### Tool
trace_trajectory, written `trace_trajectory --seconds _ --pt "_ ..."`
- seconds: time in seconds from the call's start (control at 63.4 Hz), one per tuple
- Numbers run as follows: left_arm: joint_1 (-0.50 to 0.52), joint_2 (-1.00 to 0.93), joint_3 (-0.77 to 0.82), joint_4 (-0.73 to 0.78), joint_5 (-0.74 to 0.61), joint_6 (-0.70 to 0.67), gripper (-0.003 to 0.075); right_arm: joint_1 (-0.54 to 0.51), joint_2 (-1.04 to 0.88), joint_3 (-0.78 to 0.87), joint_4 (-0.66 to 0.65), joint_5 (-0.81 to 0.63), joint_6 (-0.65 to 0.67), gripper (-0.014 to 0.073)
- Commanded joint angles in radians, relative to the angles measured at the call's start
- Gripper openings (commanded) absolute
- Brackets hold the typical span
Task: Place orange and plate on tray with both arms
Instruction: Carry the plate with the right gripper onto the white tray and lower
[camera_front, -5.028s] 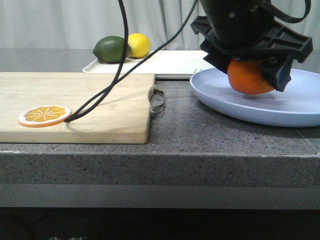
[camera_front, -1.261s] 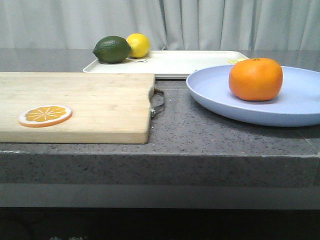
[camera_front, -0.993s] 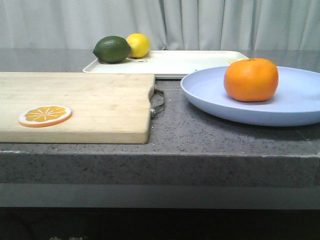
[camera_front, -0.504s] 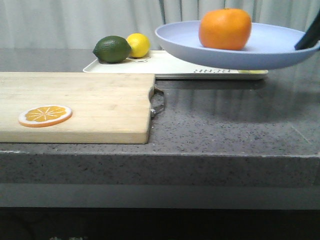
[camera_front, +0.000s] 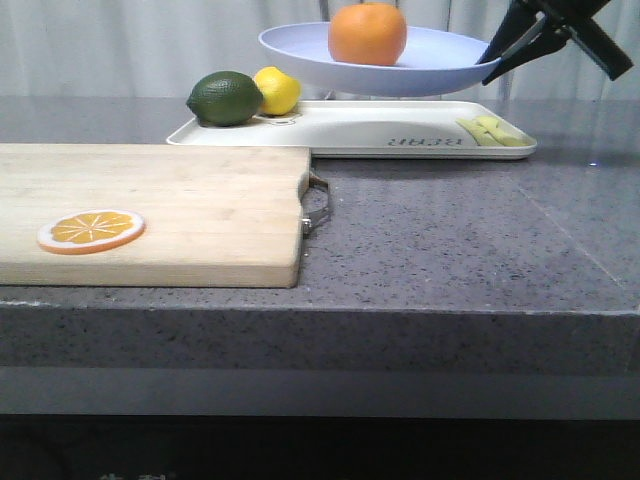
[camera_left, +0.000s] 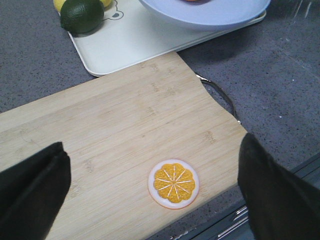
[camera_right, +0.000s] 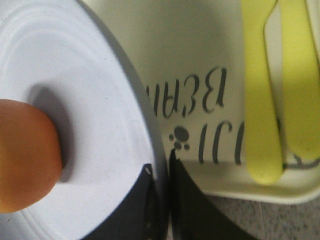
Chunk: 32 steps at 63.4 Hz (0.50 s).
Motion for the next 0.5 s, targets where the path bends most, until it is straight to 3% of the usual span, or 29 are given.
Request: trace_trajectory --seconds 0.0,0.252,0.489 --pt "0.004 -0.004 -0.027 -0.003 -0.076 -0.008 0.0654 0.005 0.003 -0.137 0.016 -0.032 0.066 -0.0068" --pt "0.004 -0.004 -0.027 -0.003 -0.076 -0.008 0.0654 0.013 0.131 -0.306 -0.029 -0.036 0.109 -0.0068" --pt "0.004 -0.004 -0.027 -0.003 -0.076 -0.008 0.0654 0.013 0.15 -0.318 -0.027 -0.034 0.109 -0.0068"
